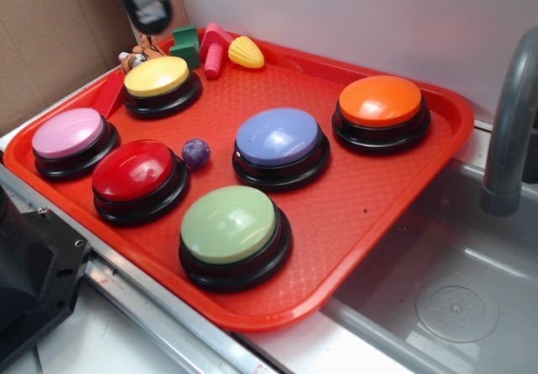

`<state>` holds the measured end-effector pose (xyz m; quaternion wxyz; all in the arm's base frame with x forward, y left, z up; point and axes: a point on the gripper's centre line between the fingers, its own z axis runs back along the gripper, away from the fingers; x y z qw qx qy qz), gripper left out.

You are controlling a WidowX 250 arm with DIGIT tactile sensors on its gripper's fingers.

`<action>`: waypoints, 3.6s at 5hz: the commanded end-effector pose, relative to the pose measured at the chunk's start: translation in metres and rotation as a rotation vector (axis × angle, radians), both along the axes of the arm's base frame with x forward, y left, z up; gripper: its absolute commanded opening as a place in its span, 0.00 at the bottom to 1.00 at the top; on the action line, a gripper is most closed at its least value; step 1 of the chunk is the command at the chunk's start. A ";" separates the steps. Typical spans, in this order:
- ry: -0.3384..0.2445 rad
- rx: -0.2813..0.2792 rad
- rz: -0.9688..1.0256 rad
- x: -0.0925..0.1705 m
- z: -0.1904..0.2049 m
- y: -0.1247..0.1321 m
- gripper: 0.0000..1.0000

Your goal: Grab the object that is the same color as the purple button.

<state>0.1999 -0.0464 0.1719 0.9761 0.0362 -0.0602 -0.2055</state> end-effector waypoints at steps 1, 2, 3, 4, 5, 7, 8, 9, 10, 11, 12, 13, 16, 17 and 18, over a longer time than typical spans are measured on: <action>-0.055 -0.014 -0.037 0.003 -0.045 0.016 1.00; -0.028 0.011 -0.039 0.003 -0.065 0.024 1.00; -0.021 0.022 -0.066 0.010 -0.084 0.029 1.00; 0.005 0.037 -0.096 0.013 -0.096 0.032 1.00; 0.005 0.005 -0.081 0.011 -0.110 0.035 1.00; 0.027 -0.023 -0.067 0.007 -0.130 0.042 1.00; 0.064 -0.029 -0.070 0.012 -0.145 0.045 1.00; 0.059 -0.043 -0.077 0.014 -0.150 0.045 1.00; 0.071 -0.034 -0.044 0.014 -0.151 0.044 0.83; 0.066 -0.027 -0.027 0.012 -0.145 0.042 0.00; 0.064 -0.031 0.010 0.011 -0.130 0.041 0.00; 0.042 -0.073 0.107 0.016 -0.098 0.046 0.00; 0.025 -0.089 0.286 0.033 -0.005 0.058 0.00; 0.006 -0.144 0.329 0.032 0.010 0.067 0.00; 0.006 -0.137 0.362 0.025 0.014 0.077 0.00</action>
